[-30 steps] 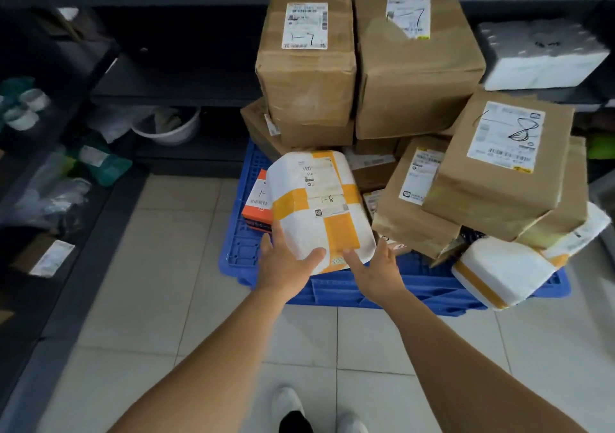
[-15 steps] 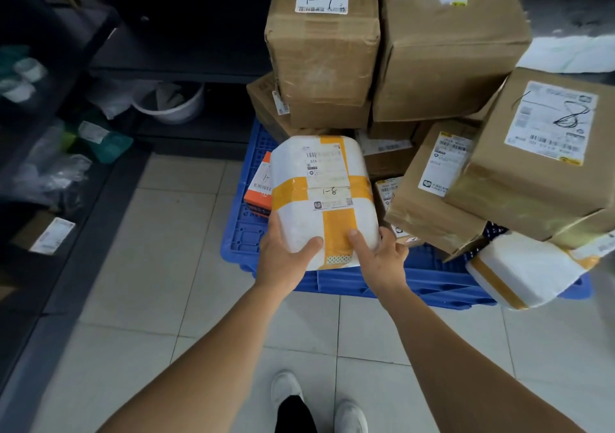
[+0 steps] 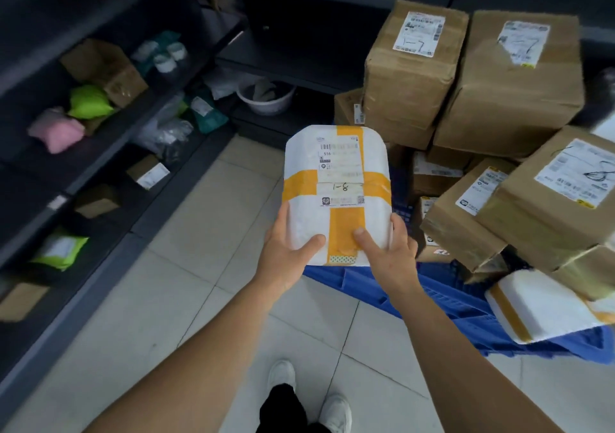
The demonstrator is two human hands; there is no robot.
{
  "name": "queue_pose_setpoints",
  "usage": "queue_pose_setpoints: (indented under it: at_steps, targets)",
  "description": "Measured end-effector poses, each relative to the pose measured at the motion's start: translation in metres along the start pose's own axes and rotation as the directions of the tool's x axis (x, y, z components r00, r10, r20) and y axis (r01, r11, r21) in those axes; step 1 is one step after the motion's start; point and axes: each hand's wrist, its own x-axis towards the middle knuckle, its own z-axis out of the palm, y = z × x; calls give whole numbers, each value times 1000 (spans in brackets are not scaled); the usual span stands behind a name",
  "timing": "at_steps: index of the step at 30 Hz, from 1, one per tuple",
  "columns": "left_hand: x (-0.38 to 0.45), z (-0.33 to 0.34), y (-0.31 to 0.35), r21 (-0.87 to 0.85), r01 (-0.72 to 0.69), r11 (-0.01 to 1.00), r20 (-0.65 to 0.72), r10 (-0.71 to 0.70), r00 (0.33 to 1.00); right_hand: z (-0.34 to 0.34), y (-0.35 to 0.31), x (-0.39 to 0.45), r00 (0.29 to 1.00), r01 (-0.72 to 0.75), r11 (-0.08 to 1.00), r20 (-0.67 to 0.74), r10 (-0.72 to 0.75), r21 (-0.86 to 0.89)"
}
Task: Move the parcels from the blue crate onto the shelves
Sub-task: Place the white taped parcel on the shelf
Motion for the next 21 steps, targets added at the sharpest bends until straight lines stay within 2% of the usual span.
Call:
queue_pose_setpoints:
  at_steps: [7,13,21]
  targets:
    - [-61,-69,5,-128,-37,991,-197,11,980,26,-55,-61,982,149,988,123,-143,-43]
    - [-125,-136,-10,-258,-63,964,-338,-29,941,71,-91,-126,929,309,947,242,-280,-91]
    - [-250,-236,-56,-278,-71,958,-523,-89,848,158,-101,-256,844,438,895,381,-377,-83]
